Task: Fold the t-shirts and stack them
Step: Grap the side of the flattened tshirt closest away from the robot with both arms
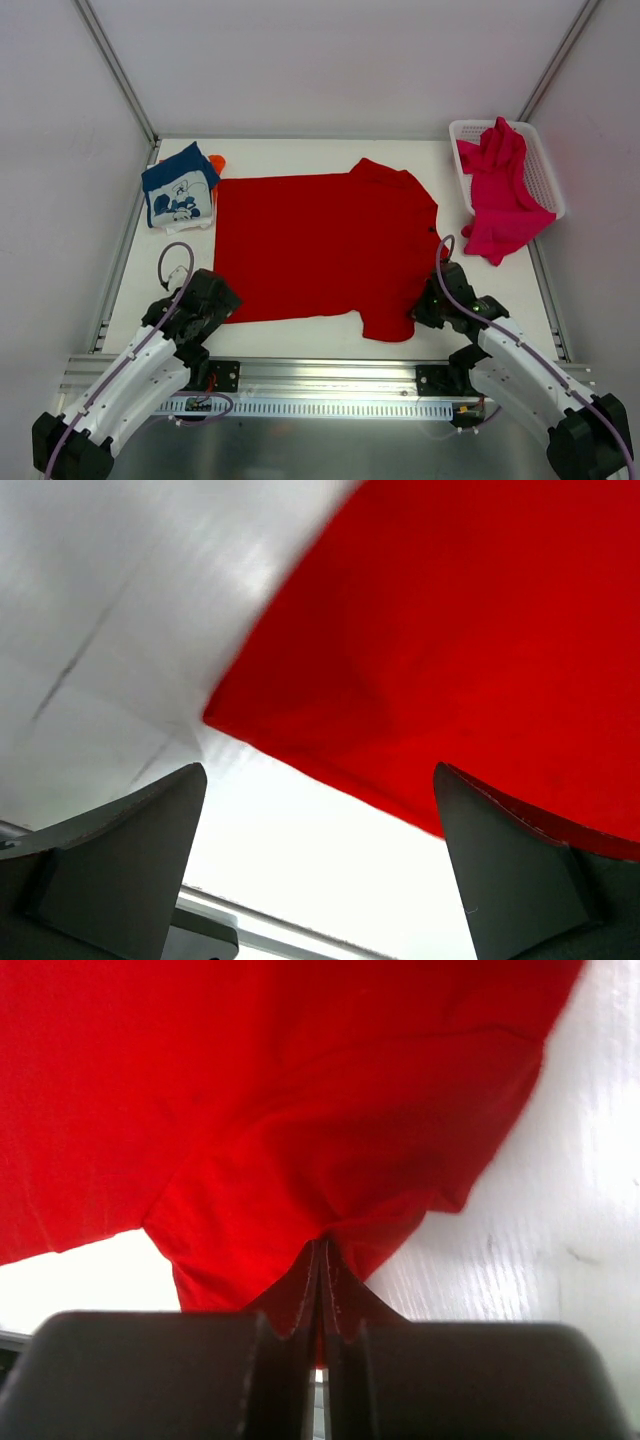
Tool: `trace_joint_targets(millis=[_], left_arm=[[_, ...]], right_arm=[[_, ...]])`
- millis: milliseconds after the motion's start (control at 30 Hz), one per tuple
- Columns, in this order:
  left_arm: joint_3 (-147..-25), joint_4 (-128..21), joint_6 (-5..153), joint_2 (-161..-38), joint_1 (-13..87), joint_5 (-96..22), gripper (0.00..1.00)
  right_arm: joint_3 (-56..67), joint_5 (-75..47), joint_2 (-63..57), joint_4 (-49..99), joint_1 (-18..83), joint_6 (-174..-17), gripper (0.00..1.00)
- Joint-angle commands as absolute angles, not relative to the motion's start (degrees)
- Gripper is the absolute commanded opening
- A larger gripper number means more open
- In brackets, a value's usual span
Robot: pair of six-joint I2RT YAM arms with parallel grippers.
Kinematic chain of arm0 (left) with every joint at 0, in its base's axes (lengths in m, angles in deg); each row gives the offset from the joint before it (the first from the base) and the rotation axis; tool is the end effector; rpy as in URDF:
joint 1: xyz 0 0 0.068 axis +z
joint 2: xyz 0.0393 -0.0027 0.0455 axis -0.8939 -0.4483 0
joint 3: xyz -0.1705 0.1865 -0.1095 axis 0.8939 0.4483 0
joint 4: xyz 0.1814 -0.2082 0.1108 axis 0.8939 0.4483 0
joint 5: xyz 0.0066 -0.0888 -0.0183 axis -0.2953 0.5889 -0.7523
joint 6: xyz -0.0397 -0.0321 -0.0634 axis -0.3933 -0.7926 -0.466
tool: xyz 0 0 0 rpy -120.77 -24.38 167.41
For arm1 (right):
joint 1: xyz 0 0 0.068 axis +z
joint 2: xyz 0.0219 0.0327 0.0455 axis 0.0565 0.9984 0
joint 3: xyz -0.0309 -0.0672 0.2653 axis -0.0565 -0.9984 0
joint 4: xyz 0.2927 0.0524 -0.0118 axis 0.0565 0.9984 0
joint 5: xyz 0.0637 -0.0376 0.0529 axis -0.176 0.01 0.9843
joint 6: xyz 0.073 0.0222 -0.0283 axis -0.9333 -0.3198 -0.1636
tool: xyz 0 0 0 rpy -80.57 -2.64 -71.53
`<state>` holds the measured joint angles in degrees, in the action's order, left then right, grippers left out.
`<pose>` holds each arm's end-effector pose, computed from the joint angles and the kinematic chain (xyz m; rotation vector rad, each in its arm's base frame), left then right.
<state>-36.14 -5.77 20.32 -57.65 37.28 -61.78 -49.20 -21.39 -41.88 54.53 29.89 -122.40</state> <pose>0.1563 -0.0537 0.1467 -0.9592 2.3352 -0.2784 0.1766 0.0892 0.1309 0.1485 2.5261 0.4491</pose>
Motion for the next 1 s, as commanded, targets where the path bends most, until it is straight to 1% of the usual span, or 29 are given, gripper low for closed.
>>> trace_joint_targets(millis=[0,33,133,200,300,333,367,400,467,567,600,833,967], left_arm=[[-32.87,-2.44,15.39,-60.01,39.63,-59.32,0.99],[-32.69,-2.53,15.13,-60.01,39.63,-59.66,0.98],[-32.42,-2.62,14.86,-57.56,39.63,-61.76,0.99],[-32.68,-2.97,14.77,-59.56,39.72,-62.38,0.98],[-33.21,-4.2,15.39,-62.82,39.72,-63.09,0.87],[-33.3,-4.38,15.65,-62.91,39.72,-63.87,0.85],[-33.21,-5.07,15.83,-62.92,39.64,-64.14,0.79],[-33.3,-5.25,15.91,-62.92,39.72,-64.4,0.75],[-33.3,-5.78,16.35,-63.53,39.72,-64.58,0.72],[-33.13,-6.66,16.97,-63.88,39.64,-64.93,0.64],[-33.12,-6.92,17.06,-63.88,39.63,-64.93,0.6],[-32.6,-9.03,17.58,-63.62,39.64,-65.81,0.55],[-31.55,-11.32,17.94,-65.2,39.9,-65.73,0.55]], right_arm=[[-49.14,-18.68,-39.36,48.8,28.99,-119.54,0.0],[-49.84,-18.15,-38.75,48.01,28.73,-119.36,0.0],[-50.99,-15.87,-36.9,45.46,27.59,-118.84,0.0],[-51.25,-14.98,-36.37,44.84,26.8,-118.31,0.0],[-51.25,-14.72,-36.63,44.84,25.74,-117.43,0.0],[-51.43,-14.72,-36.72,44.75,25.56,-117.17,0.0],[-51.43,-14.63,-36.72,44.75,25.04,-117.08,0.0],[-51.52,-14.54,-36.81,44.75,24.77,-116.99,0.01],[-51.78,-14.37,-36.81,44.75,24.42,-117.07,0.0],[-52.04,-14.19,-36.72,44.23,24.33,-117.34,0.01],[-52.04,-14.1,-36.63,44.22,24.33,-117.34,0.0],[-52.31,-13.93,-36.9,44.22,24.24,-117.69,0.0],[-52.48,-13.75,-37.42,44.66,24.24,-117.87,0.0]])
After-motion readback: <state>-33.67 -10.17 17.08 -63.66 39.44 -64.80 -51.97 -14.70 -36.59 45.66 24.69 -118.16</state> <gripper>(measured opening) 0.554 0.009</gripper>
